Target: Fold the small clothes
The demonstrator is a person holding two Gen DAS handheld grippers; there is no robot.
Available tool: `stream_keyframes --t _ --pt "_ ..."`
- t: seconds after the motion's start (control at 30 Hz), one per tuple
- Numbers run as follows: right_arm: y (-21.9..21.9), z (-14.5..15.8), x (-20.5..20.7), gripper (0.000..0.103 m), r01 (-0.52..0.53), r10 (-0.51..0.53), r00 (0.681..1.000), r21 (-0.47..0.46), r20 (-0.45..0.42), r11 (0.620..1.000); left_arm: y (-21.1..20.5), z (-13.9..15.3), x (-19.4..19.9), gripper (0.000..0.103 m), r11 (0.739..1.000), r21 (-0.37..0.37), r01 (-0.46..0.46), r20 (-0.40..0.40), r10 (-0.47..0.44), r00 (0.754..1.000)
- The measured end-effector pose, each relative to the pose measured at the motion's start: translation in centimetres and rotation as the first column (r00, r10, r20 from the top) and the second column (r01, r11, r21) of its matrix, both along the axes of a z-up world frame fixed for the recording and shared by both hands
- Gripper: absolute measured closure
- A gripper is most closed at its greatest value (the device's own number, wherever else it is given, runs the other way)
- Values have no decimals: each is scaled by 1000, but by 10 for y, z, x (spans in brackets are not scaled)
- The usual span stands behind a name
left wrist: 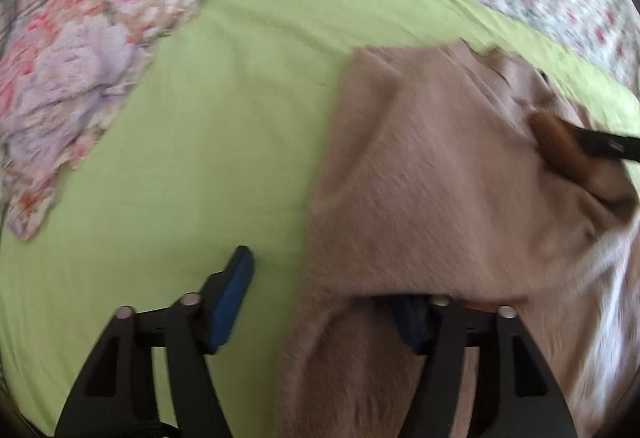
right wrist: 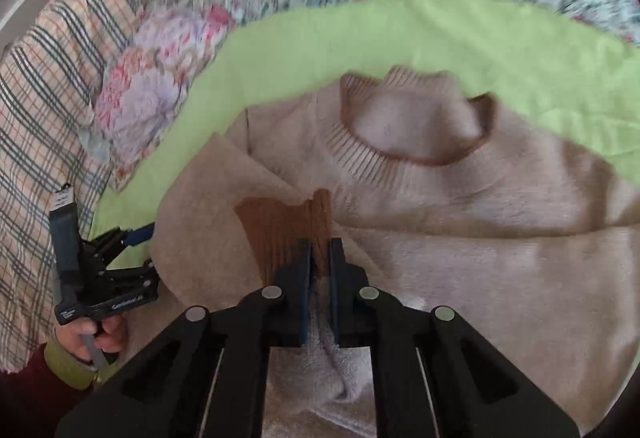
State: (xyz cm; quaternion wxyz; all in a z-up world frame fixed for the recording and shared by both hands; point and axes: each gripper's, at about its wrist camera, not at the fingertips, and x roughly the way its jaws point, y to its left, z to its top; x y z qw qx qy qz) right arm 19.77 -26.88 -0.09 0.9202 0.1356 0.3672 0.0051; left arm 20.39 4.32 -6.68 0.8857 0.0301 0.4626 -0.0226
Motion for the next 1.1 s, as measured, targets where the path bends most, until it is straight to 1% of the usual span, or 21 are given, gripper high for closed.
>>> stream_keyframes --t 0.07,0.17,0.2,0.23,0.3,0.37,0.4,0.47,0.53,0.57,0.6,0.63,0.7,0.8,0.87,0.9,0.93,1.0,1.03,1.07,1.1 --pt "-22 12 -38 94 106 -109 990 41 91 994 6 3 -3 48 998 -33 -57 12 57 998" --pt "-53 15 -87 95 269 -280 950 97 137 958 13 2 -15 48 994 -48 -102 26 104 994" --pt "-66 8 -107 95 329 -343 931 119 127 937 14 1 -18 48 992 -51 -111 27 113 993" --pt "-70 4 -113 95 350 -364 925 127 112 928 14 0 -21 48 992 -54 -114 25 115 993" --pt "-84 -22 -125 94 388 -394 919 162 7 907 13 -3 -25 48 992 -53 -113 25 114 993" --pt "-89 -39 -133 93 449 -442 894 151 -79 881 12 -4 -27 48 992 -46 -114 32 115 993" --pt "-87 -40 -139 93 467 -460 884 129 -84 875 13 -4 -28 48 992 -47 -115 32 117 993" --pt "-77 -28 -146 93 466 -465 884 101 -37 879 15 -4 -29 47 991 -57 -125 34 127 991" --pt "-65 -13 -142 92 425 -426 905 73 9 902 17 -3 -31 47 988 -70 -135 38 138 990" --pt "-54 -2 -133 90 367 -370 928 66 35 928 18 -3 -32 47 987 -79 -142 42 146 988" --pt "-49 3 -122 80 323 -326 944 77 44 943 19 -3 -33 47 985 -88 -150 46 154 987" --pt "-45 7 -110 59 276 -281 958 94 50 957 20 -3 -34 46 983 -96 -156 49 161 986" --pt "-27 18 -77 40 154 -165 983 132 82 979 21 -5 -36 46 980 -111 -164 50 170 984" --pt "1 24 -14 39 -44 27 996 193 90 980 24 -5 -36 46 977 -132 -168 54 176 983" --pt "17 24 30 38 -151 134 988 261 79 954 24 -6 -37 45 976 -136 -168 60 177 982" --pt "24 21 62 35 -195 188 981 301 52 933 24 -6 -37 45 976 -140 -168 63 178 982" --pt "29 18 77 29 -210 212 977 314 29 926 25 -6 -38 45 975 -146 -168 65 179 982" --pt "41 6 125 27 -216 246 967 286 -72 933 28 -7 -38 45 972 -166 -166 67 179 981" --pt "47 -1 143 22 -224 267 955 274 -132 935 29 -7 -38 45 970 -179 -165 69 179 981" --pt "57 -20 167 20 -249 329 910 303 -251 920 31 -7 -38 45 968 -190 -162 69 178 982" --pt "66 -35 181 20 -264 376 867 341 -326 902 32 -7 -39 45 966 -201 -162 70 179 981"
